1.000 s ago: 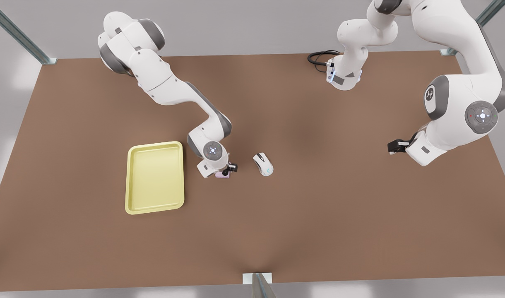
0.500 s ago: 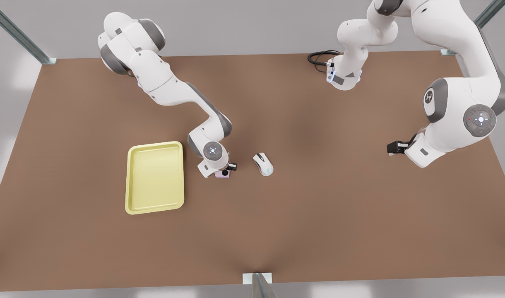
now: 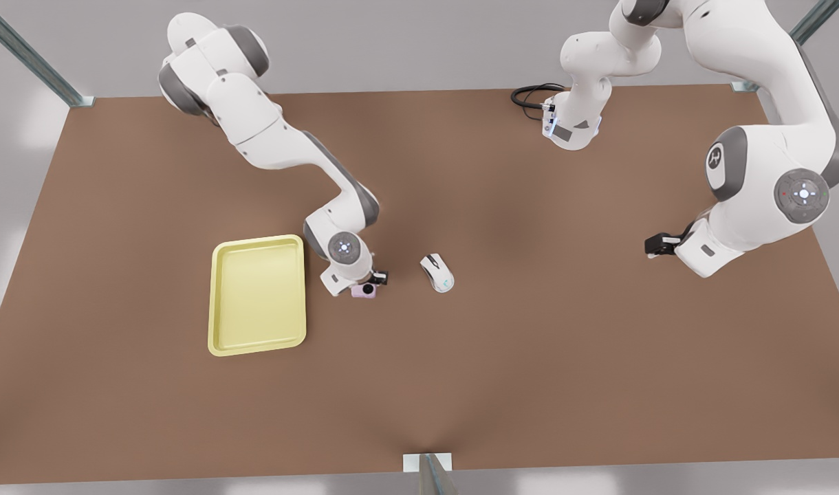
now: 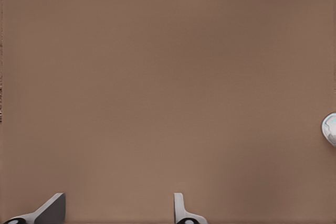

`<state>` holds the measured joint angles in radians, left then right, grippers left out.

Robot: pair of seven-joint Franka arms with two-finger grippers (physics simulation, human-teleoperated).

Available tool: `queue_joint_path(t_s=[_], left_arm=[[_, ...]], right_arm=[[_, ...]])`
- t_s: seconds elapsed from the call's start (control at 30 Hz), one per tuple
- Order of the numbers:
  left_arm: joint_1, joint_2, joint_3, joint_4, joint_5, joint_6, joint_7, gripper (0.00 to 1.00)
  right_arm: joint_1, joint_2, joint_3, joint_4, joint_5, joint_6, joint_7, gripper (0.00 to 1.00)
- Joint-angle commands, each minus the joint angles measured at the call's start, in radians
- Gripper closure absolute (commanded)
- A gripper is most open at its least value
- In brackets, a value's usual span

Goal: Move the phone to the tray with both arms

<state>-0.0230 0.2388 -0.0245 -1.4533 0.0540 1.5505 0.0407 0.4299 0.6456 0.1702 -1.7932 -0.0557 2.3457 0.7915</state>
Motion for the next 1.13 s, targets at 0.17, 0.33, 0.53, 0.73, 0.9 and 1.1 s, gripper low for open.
queue_joint_path(t_s=[0.17, 0.33, 0.53, 0.73, 0.9, 1.1], left_arm=[[0.000, -0.003, 0.000, 0.001, 0.000, -0.004, -0.004, 0.00], [0.000, -0.001, 0.000, 0.001, 0.000, -0.004, -0.004, 0.00], [0.000, -0.001, 0.000, 0.001, -0.002, -0.004, -0.002, 0.00], [-0.003, -0.009, -0.002, 0.002, 0.001, -0.004, -0.008, 0.00], [-0.003, -0.010, -0.005, 0.025, 0.000, -0.004, 0.002, 0.00], [-0.003, -0.009, -0.005, 0.025, 0.000, -0.006, -0.002, 0.00]], right_arm=[[-0.255, -0.213, -0.034, -0.215, -0.006, -0.052, -0.543, 0.26], [-0.373, -0.264, -0.034, -0.311, -0.006, -0.069, -0.713, 0.26], [-0.390, -0.202, -0.035, -0.345, -0.006, -0.040, -0.733, 0.00], [-0.389, -0.282, -0.034, -0.218, -0.007, -0.192, -0.733, 0.00], [-0.428, -0.337, -0.097, 0.299, -0.010, -0.680, -0.856, 0.00], [-0.550, -0.566, -0.018, 0.270, -0.018, -0.807, -0.885, 0.00]])
